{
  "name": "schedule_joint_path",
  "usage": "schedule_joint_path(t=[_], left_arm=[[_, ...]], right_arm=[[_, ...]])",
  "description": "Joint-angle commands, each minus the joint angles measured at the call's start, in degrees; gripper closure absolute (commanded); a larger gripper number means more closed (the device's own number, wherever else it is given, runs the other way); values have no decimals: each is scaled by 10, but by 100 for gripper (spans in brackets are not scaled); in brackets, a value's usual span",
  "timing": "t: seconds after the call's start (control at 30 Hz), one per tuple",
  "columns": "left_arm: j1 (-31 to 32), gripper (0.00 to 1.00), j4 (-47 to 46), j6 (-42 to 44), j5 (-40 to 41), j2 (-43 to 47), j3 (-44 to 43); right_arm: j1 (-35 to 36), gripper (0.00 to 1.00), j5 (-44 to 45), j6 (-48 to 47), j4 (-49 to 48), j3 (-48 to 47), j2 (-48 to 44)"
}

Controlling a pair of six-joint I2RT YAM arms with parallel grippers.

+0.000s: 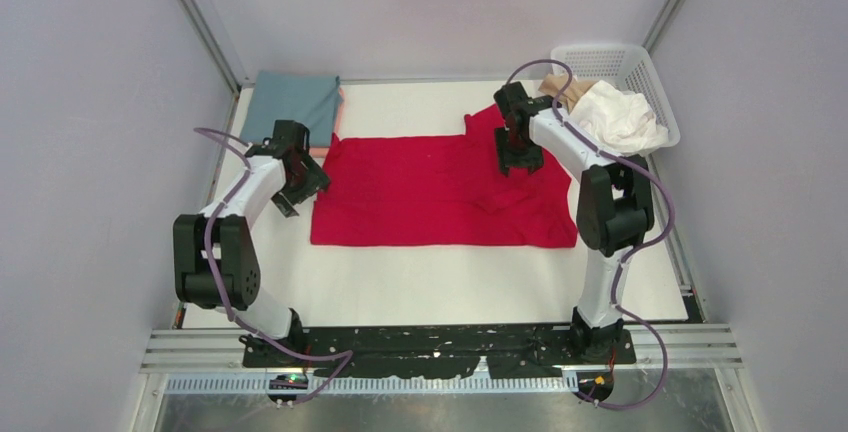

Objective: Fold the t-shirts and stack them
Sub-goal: Fold the flattened tshirt in 1/3 of the way

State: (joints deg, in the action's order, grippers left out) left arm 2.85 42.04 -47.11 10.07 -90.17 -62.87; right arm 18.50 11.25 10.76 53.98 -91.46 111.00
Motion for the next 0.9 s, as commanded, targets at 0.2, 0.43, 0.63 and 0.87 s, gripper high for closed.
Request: schedule_joint_path(t=[0.2, 0.43, 0.63, 0.87], left_arm=[[-3, 0, 16, 43, 3, 67, -44], [20, 0, -59, 65, -141, 83, 28], [38, 0, -115, 67, -190, 74, 72], [40, 1, -156, 62, -213, 19, 85]], right_arm=[[-7, 4, 18, 11, -114, 36, -107], [-6, 5, -198, 76, -258, 304, -249], [-7, 5, -239, 95, -311, 347, -219], [-7, 5, -231, 102, -389, 383, -179]])
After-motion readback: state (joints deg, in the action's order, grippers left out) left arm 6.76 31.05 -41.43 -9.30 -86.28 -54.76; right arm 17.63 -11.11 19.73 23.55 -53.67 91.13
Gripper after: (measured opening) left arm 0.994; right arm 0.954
